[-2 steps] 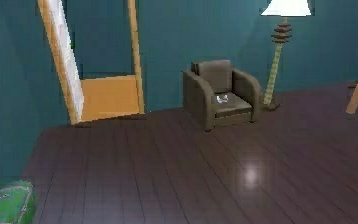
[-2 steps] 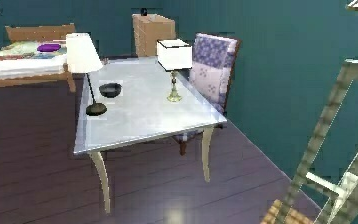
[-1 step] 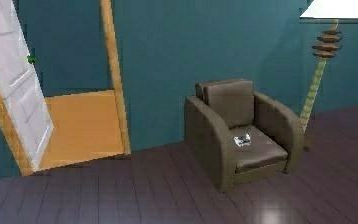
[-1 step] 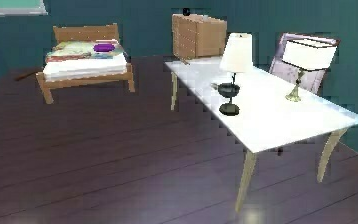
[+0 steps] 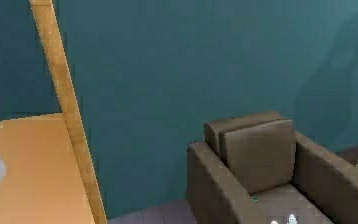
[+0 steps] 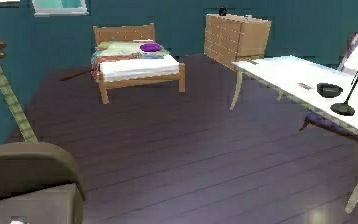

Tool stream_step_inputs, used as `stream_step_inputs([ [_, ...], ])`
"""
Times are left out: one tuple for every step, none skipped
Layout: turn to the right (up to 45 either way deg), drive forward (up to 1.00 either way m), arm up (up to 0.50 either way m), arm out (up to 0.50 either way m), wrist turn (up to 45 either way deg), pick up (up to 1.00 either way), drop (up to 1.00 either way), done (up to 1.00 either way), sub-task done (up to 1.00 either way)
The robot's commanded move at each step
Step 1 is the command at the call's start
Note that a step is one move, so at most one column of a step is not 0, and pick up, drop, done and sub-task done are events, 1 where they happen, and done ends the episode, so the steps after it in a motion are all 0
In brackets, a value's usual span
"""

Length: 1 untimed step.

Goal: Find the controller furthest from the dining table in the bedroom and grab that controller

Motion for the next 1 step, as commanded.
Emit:
stream_step_inputs([
  [-45.0, 0.00, 0.00, 0.00, 0.0, 0.00, 0.00, 0.00, 0.00],
])
